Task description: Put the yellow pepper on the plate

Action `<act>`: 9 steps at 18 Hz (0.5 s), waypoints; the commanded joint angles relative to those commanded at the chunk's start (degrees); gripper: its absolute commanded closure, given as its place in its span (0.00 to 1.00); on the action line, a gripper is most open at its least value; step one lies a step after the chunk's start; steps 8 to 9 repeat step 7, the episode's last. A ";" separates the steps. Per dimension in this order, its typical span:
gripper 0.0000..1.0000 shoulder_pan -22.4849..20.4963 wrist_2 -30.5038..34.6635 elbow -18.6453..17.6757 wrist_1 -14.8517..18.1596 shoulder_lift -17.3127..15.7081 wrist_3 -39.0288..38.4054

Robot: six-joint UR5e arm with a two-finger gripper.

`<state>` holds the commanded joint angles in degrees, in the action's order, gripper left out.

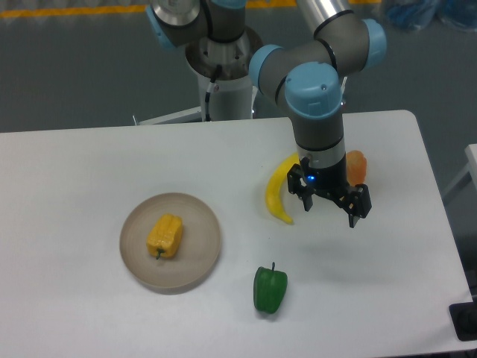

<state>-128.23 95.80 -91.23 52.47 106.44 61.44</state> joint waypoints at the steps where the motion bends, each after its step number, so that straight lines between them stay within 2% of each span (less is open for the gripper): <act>1: 0.00 0.00 0.00 -0.09 0.00 0.00 0.00; 9: 0.00 0.00 0.00 0.08 -0.09 0.09 0.00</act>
